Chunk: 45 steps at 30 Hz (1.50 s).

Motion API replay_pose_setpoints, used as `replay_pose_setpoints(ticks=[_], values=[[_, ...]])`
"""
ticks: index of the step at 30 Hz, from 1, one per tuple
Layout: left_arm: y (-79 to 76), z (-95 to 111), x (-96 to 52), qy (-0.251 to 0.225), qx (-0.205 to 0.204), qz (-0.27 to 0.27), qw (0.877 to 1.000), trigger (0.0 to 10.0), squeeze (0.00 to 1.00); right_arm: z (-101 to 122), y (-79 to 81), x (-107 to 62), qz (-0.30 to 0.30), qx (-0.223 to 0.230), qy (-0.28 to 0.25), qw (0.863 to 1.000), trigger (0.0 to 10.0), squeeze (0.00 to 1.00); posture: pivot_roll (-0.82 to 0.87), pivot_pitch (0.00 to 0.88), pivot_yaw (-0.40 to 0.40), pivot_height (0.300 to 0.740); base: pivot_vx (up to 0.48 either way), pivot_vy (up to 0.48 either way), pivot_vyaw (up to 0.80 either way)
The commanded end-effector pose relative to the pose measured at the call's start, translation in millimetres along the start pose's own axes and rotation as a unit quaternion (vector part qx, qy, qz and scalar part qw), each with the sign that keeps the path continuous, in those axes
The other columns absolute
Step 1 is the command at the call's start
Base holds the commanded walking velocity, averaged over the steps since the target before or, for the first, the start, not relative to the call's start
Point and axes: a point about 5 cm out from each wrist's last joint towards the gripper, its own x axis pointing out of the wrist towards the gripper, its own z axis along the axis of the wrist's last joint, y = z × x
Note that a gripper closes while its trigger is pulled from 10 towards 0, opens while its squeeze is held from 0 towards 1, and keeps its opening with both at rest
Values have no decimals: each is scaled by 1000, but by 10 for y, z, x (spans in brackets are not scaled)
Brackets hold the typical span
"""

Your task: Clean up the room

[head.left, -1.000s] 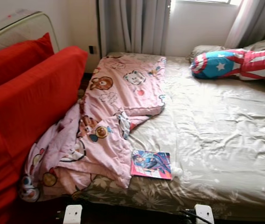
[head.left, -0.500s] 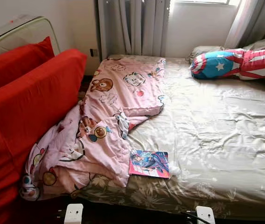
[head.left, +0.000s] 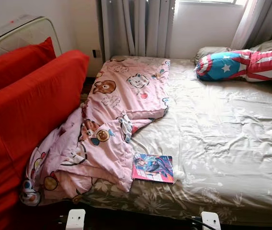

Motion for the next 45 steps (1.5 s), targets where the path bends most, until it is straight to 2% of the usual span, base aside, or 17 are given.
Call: replay_pose_setpoints(ticks=[1, 13, 17, 36, 45], values=[[386, 308, 70, 10, -54, 3, 998, 10000, 0, 243, -368, 30, -14, 8, 16, 1000, 10000, 0, 11, 0, -70, 740, 0, 0, 0], [387, 308, 70, 10, -54, 4, 998, 10000, 0, 243, -369, 30, -14, 8, 16, 1000, 10000, 0, 13, 0, -70, 740, 0, 0, 0], [403, 322, 71, 7, -60, 10, 998, 10000, 0, 256, -344, 34, -5, 27, 10, 1000, 10000, 0, 12, 0, -67, 740, 0, 0, 0], [412, 355, 73, -4, -79, 8, 997, 10000, 0, 282, -347, 37, 1, 32, 6, 999, 10000, 0, 10, 0, -67, 740, 0, 0, 0], [410, 355, 74, -3, -82, 6, 997, 10000, 0, 284, -347, 38, 2, 30, 8, 1000, 10000, 0, 9, 0, -67, 740, 278, 0, 0]])
